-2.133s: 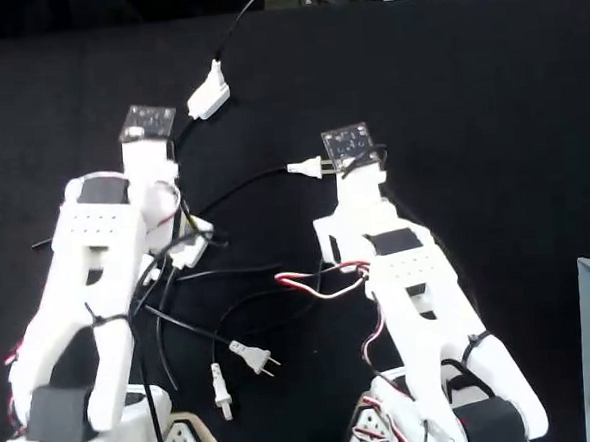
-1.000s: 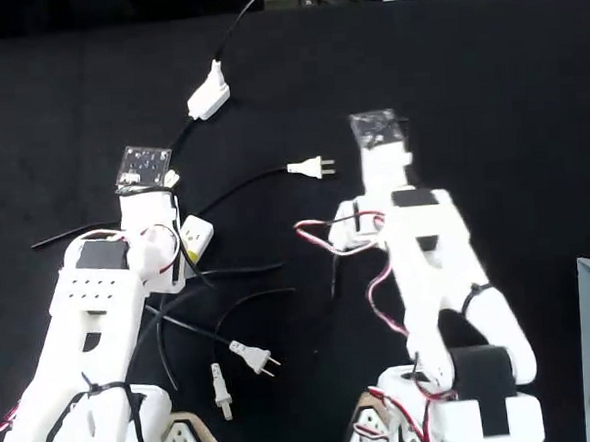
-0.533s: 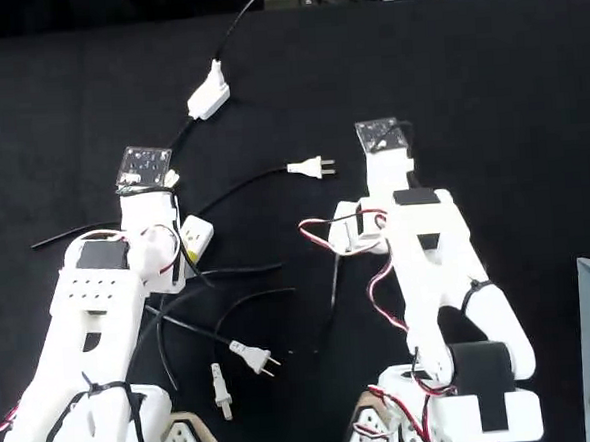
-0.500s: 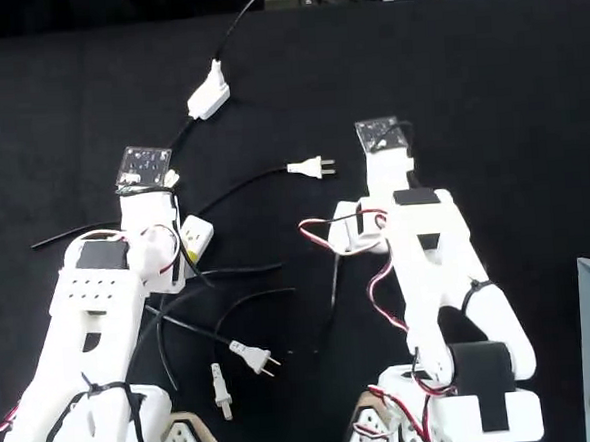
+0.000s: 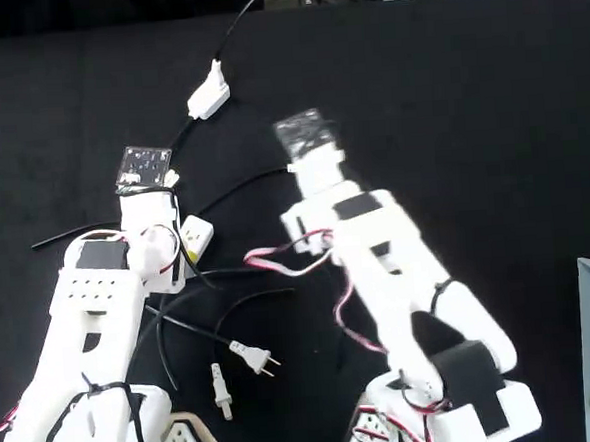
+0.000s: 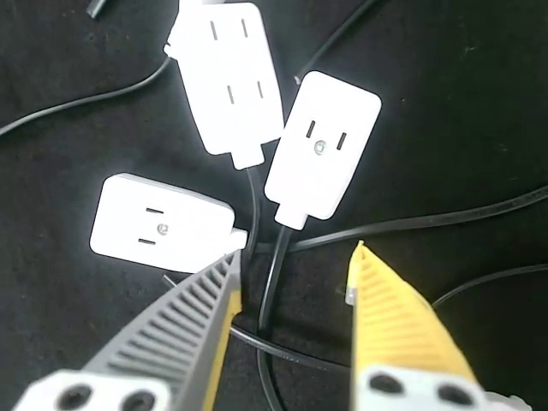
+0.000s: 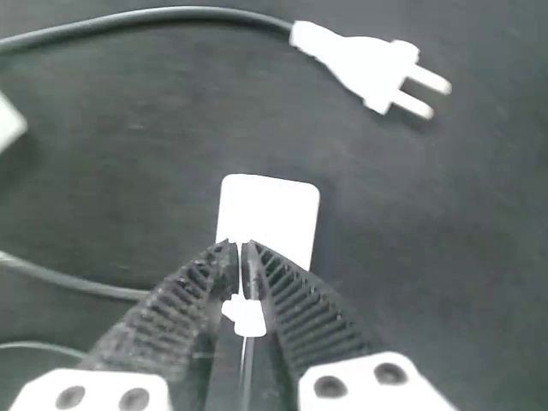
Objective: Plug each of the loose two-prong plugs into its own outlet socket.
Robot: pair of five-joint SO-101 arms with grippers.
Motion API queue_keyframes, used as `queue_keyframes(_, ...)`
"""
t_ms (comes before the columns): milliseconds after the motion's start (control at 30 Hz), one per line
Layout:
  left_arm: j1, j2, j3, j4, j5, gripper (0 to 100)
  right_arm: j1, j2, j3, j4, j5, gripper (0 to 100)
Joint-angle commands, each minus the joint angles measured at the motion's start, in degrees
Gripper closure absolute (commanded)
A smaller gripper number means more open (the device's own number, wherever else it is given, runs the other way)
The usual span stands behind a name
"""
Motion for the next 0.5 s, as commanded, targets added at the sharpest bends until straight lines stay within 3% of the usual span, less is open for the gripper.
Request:
queue_keyframes(0, -0.66, -1.67, -0.31, -0.70, 0.26, 79, -4.22, -1.36, -2.95, -0.09, -3.16, 97.6)
queue_keyframes(167, -0.22, -1.67, -0.40, -0.70, 0.18, 79, -2.02, -3.82, -4.44, 7.65, -3.60, 97.6)
queue_keyframes(333, 0.40, -1.67, -2.86, -0.26, 0.35, 77, 5.71, -14.55, -7.16, 19.78, -3.69, 97.3)
queue_keyframes(467, 3.82, -1.67, -3.47, -0.18, 3.08, 72, 13.63, -23.52, -5.93, 22.95, -3.60, 97.3)
